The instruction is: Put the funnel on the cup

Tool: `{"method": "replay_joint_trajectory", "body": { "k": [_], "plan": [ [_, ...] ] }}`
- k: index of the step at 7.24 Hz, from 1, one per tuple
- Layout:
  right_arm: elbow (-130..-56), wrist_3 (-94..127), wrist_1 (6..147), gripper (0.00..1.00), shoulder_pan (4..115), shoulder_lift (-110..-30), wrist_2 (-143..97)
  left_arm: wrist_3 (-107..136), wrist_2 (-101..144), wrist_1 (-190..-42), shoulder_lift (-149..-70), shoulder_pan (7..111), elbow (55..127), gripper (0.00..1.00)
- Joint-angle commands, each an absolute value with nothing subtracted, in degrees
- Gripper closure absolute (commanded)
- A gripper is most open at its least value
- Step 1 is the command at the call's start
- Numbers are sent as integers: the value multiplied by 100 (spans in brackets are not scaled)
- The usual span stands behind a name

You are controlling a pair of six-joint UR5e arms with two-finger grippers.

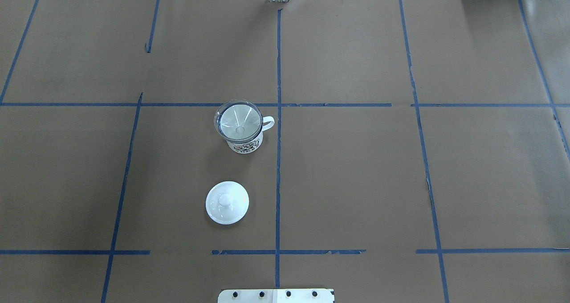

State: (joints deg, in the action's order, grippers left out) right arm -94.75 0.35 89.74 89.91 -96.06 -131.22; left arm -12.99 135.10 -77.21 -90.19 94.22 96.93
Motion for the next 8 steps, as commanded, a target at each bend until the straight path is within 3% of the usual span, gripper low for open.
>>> {"method": "replay_joint_trajectory", "body": {
  "k": [1,8],
  "plan": [
    [-9475,35,8974,0,8991,-9606,-13122,-1353,13544,-7752,-8835,9431,9798,0],
    [-9475,35,8974,0,8991,-9606,-13122,-1327,13368,-7752,-8736,9431,9782,0]
  ]
}}
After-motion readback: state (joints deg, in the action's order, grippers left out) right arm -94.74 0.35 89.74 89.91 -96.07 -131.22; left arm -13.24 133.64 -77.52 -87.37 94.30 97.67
